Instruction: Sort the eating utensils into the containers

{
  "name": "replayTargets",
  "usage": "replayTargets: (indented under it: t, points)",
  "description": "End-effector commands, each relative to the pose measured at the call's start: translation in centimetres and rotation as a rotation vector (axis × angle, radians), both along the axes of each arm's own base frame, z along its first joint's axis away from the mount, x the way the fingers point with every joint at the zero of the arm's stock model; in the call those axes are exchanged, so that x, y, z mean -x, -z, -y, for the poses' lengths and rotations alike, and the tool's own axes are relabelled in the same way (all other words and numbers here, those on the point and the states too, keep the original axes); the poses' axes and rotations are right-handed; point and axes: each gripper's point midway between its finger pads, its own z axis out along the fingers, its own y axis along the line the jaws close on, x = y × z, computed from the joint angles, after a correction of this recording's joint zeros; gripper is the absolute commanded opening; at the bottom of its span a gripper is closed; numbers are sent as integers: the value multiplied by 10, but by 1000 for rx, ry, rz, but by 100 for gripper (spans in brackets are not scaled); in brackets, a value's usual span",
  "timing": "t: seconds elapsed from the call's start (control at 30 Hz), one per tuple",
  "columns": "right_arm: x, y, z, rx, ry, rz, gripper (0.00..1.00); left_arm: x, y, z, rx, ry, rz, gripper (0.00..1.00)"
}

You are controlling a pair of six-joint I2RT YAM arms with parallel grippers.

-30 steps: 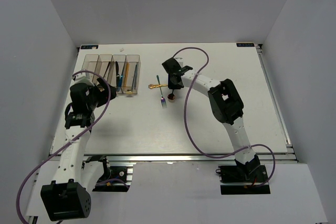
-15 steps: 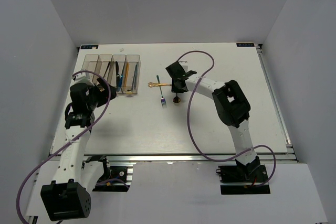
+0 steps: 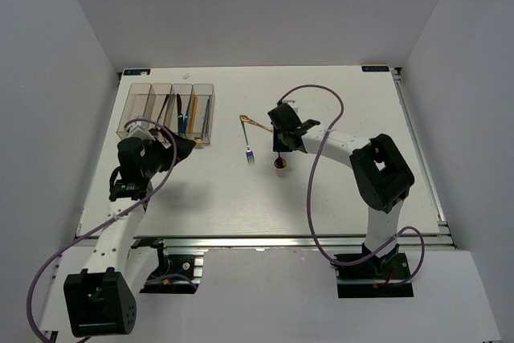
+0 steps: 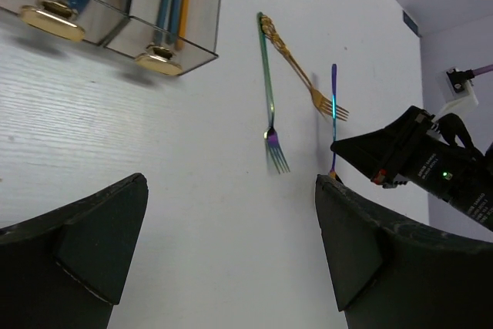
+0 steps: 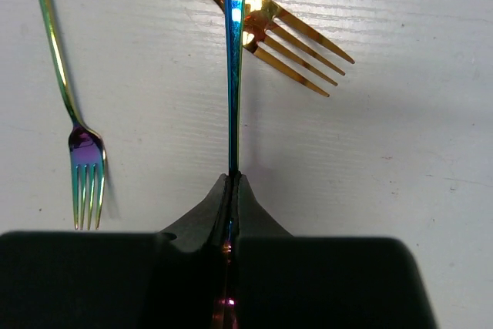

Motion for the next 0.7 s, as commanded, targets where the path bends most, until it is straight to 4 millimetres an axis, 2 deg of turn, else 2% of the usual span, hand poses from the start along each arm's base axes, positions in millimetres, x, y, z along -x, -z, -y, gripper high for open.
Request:
replayTargets:
  t: [0.0,0.07,0.13,0.17,0.2,0.23,0.27,0.33,0.4,0.43,0.47,0.57,0.67]
  points:
    - [-8,-25,-4,-42,-32,82,0,-5,-30,17,71,47,116,98]
    - [-6,-24,-3,-41,-39,80,0,-6,-34,25,105,56,137,98]
    - [-4,-27,-3,-44,-47,79,0,-1,-28,40,136,91,132,98]
    - [-1,-26,-3,-52,-55,77,0,-1,-35,53,169,121,162,98]
    - [2,-28,-6,-69,-67,78,0,1,-27,58,185,130,149,98]
    - [3,-37,-8,-91,-72,96,0,1,-35,71,219,154,178,98]
    - [8,-38,-11,-102,-90,95,0,2,-35,78,236,169,181,98]
    - [15,-55,-21,-147,-140,117,0,3,-36,94,275,196,195,98]
    - [30,-63,-34,-187,-207,116,0,3,-35,103,292,207,195,98]
    - [36,-78,-44,-232,-239,145,0,2,-35,110,302,216,196,98]
    - [43,-78,-48,-259,-265,136,0,2,-33,115,307,221,190,98]
    - [65,-95,-70,-362,-351,120,0,-1,-27,128,323,234,176,98]
    - [79,-106,-85,-384,-397,126,0,-3,-21,138,337,243,160,98]
